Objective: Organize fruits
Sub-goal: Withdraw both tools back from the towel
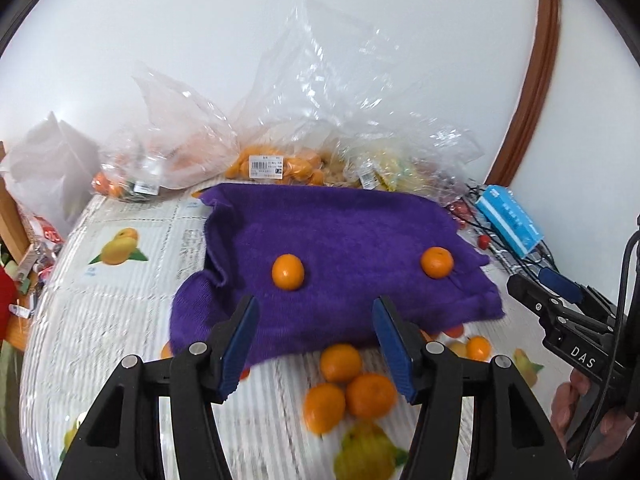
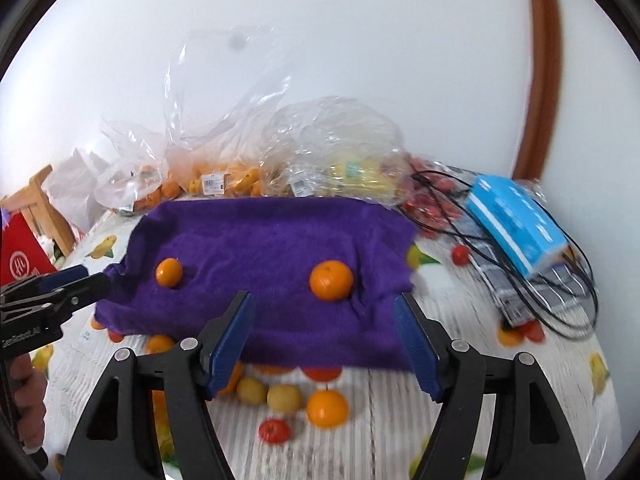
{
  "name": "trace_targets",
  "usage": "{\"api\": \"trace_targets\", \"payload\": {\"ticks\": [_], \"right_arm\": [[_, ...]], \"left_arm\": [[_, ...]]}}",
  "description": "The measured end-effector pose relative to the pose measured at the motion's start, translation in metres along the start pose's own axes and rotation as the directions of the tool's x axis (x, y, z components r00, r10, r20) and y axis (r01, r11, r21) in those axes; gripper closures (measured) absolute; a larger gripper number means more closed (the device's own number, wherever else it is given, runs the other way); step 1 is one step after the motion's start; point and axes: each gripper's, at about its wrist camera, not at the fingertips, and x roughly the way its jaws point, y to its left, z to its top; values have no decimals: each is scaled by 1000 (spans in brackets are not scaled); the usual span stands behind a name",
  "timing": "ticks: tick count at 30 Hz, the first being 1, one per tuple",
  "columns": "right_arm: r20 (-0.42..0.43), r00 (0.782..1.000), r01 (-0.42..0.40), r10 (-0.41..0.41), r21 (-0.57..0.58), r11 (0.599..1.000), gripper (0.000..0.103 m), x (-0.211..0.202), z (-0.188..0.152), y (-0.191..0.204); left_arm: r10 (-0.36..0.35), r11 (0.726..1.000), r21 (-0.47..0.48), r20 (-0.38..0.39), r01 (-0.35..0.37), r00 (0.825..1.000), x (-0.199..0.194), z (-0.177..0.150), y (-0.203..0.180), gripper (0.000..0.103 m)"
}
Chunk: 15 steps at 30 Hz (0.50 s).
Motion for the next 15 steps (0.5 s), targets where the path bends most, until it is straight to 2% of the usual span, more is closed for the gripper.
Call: {"api": "trace_targets", "payload": {"ticks": [7, 10, 13, 15], "right_arm": [[-32, 999, -24, 25, 15, 1000, 31, -44, -18, -2], [-9, 1000, -24, 24, 14, 1000, 31, -63, -25, -1], [-21, 999, -45, 46, 26, 999, 31, -77, -31, -1], [-21, 998, -62, 63, 29, 998, 37, -84, -35, 0]], "left_arm": [[28, 999, 37, 32, -30, 999, -43, -19, -9, 46], [13, 999, 33, 19, -13, 1000, -53, -24, -9, 46], [19, 999, 27, 8, -19, 1000, -61, -30, -9, 46], [29, 999, 28, 11, -30, 1000, -69, -35, -10, 46]]}}
